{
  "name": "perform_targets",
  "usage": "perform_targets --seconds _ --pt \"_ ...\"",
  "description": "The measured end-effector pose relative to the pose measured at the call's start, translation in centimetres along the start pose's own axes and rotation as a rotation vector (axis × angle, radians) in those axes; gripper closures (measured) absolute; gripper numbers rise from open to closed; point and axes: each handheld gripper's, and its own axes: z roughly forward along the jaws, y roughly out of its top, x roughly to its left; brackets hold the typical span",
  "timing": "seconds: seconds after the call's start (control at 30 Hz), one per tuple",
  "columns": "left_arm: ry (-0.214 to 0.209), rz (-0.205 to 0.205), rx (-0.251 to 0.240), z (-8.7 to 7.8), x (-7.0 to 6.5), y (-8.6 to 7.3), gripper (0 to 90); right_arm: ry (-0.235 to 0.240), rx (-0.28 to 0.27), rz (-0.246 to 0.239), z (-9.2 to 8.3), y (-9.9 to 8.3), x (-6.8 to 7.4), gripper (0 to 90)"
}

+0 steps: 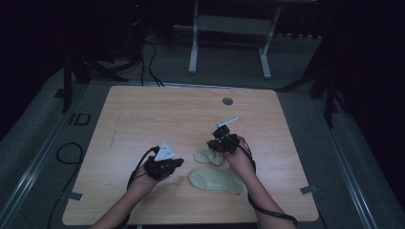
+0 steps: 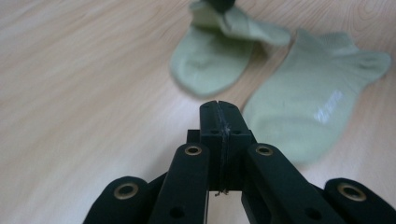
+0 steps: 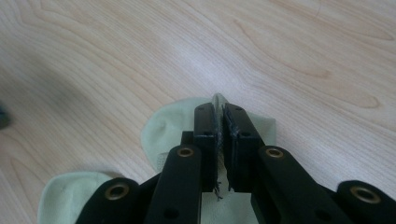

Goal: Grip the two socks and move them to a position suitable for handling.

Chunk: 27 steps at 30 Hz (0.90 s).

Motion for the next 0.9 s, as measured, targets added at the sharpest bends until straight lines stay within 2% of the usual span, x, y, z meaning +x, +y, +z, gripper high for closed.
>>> perform_targets --seconds 0.17,0.27,0.37,0.43,0.57,0.6,0.63,0.77,0.87,0.9 --pt "-0.013 0.021 0.028 3.8 0.3 2.2 89.4 0.005 -0.002 -0.002 -0.1 -0.2 -0.1 84.3" --pt "-0.014 0.036 0.09 6.2 0.5 2.7 89.5 0.009 -0.007 0.007 -0.1 -0.4 -0.4 84.2" --pt "-0.004 0.055 0.144 8.1 0.7 2.5 89.5 0.016 -0.011 0.014 -0.4 -0.5 -0.7 84.1" --pt "-0.005 0.036 0.133 8.3 1.1 2.4 89.5 0.021 -0.01 0.013 -0.8 -0.8 -1.2 83.9" --pt "0.007 0.038 0.152 8.2 1.4 2.5 89.5 0.007 -0.017 0.017 -1.7 -1.2 -2.0 83.6" --pt "0.011 0.044 0.158 8.0 1.8 2.4 89.5 -0.005 -0.022 0.025 -2.1 -1.4 -2.5 83.5" --pt "0.006 0.042 0.157 8.0 1.9 2.4 89.5 -0.024 -0.028 0.048 -2.7 -1.7 -3.7 82.4" --pt "-0.007 0.033 0.149 7.8 2.2 2.1 89.5 -0.058 -0.03 0.089 -3.7 -2.2 -5.7 70.6" --pt "-0.01 0.04 0.15 7.8 2.3 2.1 89.4 -0.065 -0.05 0.092 -4.4 -2.4 -6.1 70.7" --pt "-0.011 0.039 0.151 7.8 2.3 2.2 89.4 -0.064 -0.053 0.09 -4.4 -2.4 -6.1 74.2"
